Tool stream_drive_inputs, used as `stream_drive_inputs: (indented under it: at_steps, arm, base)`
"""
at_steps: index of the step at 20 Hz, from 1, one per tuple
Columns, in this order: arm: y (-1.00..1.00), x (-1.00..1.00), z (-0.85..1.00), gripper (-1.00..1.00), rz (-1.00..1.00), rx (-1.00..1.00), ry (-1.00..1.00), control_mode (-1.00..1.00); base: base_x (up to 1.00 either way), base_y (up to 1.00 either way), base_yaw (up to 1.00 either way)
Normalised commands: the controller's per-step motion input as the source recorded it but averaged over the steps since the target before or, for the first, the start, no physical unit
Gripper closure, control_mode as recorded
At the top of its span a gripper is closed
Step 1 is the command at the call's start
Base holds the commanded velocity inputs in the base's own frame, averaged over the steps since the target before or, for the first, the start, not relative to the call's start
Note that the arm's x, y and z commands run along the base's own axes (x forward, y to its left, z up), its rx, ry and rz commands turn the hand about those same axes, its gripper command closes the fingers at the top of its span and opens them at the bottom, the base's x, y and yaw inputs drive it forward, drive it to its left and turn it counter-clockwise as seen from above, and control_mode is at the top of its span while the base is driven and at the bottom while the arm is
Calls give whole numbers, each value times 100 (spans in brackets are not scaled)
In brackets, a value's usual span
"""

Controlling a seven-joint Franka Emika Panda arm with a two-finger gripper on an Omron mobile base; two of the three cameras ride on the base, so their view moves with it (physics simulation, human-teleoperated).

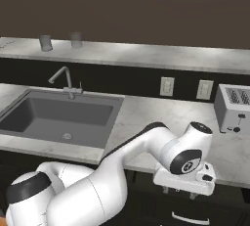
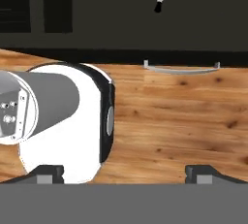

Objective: Take the tongs from the drawer on the right and place them on the dining counter next to the tray containing the kebab skewer.

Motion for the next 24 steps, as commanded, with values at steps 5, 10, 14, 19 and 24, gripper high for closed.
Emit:
stream_drive_inputs:
  at_steps: [5, 10, 14, 19, 24]
  arm:
    - [19, 26, 4, -100, 32, 6, -3, -100]
    - [14, 20, 0, -100, 5, 0, -5, -100]
    - [1, 20, -8, -100, -5, 0, -4, -100]
    - [15, 29, -17, -100, -24, -2, -11, -100]
    - [9, 29, -16, -100, -19, -4, -7, -100]
  base:
    - [0, 0, 0]
    - [0, 0, 0]
    - [0, 0, 0]
    - [0, 0, 0]
    - [0, 0, 0]
